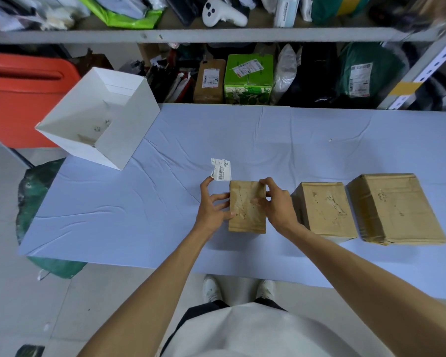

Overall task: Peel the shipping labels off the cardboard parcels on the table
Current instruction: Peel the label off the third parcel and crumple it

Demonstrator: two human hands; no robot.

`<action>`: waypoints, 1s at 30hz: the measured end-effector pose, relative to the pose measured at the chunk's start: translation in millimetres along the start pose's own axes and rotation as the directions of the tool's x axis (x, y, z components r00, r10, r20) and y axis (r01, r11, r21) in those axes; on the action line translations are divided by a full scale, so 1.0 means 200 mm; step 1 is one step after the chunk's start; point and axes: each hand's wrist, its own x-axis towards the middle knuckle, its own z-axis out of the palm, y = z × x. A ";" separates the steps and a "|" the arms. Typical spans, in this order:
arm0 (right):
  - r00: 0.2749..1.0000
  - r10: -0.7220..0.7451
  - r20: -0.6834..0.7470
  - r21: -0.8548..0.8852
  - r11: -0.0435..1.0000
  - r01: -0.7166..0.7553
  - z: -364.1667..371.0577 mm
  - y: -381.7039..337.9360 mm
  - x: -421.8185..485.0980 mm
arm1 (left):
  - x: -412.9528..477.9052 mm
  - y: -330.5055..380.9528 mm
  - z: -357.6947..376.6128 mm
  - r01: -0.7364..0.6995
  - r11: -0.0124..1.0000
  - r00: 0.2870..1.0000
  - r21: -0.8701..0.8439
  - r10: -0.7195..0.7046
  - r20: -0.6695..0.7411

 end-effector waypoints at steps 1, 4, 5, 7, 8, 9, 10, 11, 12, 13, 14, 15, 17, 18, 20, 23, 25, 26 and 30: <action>1.000 0.009 -0.004 -0.040 0.999 -0.009 0.00 -0.01 0.00 | 0.00 0.00 -0.01 0.002 1.000 1.000 0.004 -0.002 0.000; 0.999 0.037 0.003 -0.217 0.976 -0.035 0.01 -0.05 0.01 | 0.01 0.00 -0.02 -0.007 1.000 1.000 0.007 0.007 -0.010; 0.999 0.040 -0.002 -0.281 0.959 -0.039 0.01 -0.06 0.02 | 0.01 0.01 -0.02 -0.016 1.000 0.999 0.022 0.017 -0.040; 0.998 0.053 -0.018 -0.342 0.938 -0.055 0.01 -0.08 0.03 | 0.03 0.03 -0.03 -0.030 0.997 0.988 0.067 0.040 -0.152; 0.998 0.066 -0.021 -0.353 0.933 -0.069 0.00 -0.09 0.03 | 0.05 0.04 -0.04 -0.036 0.996 0.977 0.077 0.051 -0.208; 0.996 0.085 -0.020 -0.365 0.927 -0.086 -0.01 -0.10 0.03 | 0.07 0.06 -0.05 -0.048 0.995 0.967 0.082 0.067 -0.248; 0.994 0.108 -0.015 -0.385 0.917 -0.106 -0.01 -0.10 0.03 | 0.08 0.07 -0.07 -0.065 0.993 0.958 0.099 0.090 -0.272; 0.992 0.130 -0.009 -0.415 0.902 -0.122 -0.02 -0.11 0.03 | 0.10 0.09 -0.08 -0.085 0.988 0.951 0.132 0.120 -0.285; 0.990 0.139 -0.002 -0.455 0.882 -0.125 -0.04 -0.12 0.03 | 0.11 0.11 -0.08 -0.103 0.980 0.946 0.171 0.150 -0.289; 0.991 0.132 0.004 -0.495 0.861 -0.113 -0.05 -0.13 0.04 | 0.12 0.12 -0.08 -0.114 0.973 0.942 0.202 0.171 -0.289; 0.995 0.103 0.005 -0.522 0.849 -0.085 -0.06 -0.14 0.04 | 0.12 0.14 -0.08 -0.120 0.969 0.941 0.216 0.180 -0.288; 0.999 0.052 0.007 -0.524 0.851 -0.041 -0.08 -0.16 0.05 | 0.13 0.16 -0.06 -0.125 0.968 0.940 0.218 0.186 -0.286; 0.995 -0.095 0.036 -0.409 0.907 0.102 -0.12 -0.20 0.07 | 0.14 0.19 -0.04 -0.133 0.972 0.944 0.196 0.184 -0.272; 0.984 -0.169 0.056 -0.309 0.934 0.178 -0.14 -0.23 0.07 | 0.14 0.20 -0.02 -0.138 0.975 0.948 0.173 0.181 -0.262; 0.968 -0.239 0.082 -0.152 0.957 0.249 -0.15 -0.28 0.06 | 0.14 0.22 0.01 -0.150 0.976 0.951 0.158 0.186 -0.245; 0.983 -0.178 0.047 -0.026 0.984 0.179 -0.16 -0.28 0.04 | 0.14 0.23 0.05 -0.149 0.976 0.956 0.161 0.184 -0.227; 0.985 -0.171 0.026 -0.006 0.985 0.172 -0.17 -0.27 0.03 | 0.13 0.24 0.05 -0.161 0.982 0.966 0.097 0.177 -0.189; 0.985 -0.171 0.019 0.013 0.985 0.171 -0.18 -0.27 0.03 | 0.12 0.25 0.05 -0.170 0.983 0.970 0.071 0.179 -0.162; 0.991 -0.134 0.005 0.094 0.987 0.133 -0.20 -0.28 0.02 | 0.11 0.28 0.08 -0.201 0.980 0.978 -0.011 0.200 -0.063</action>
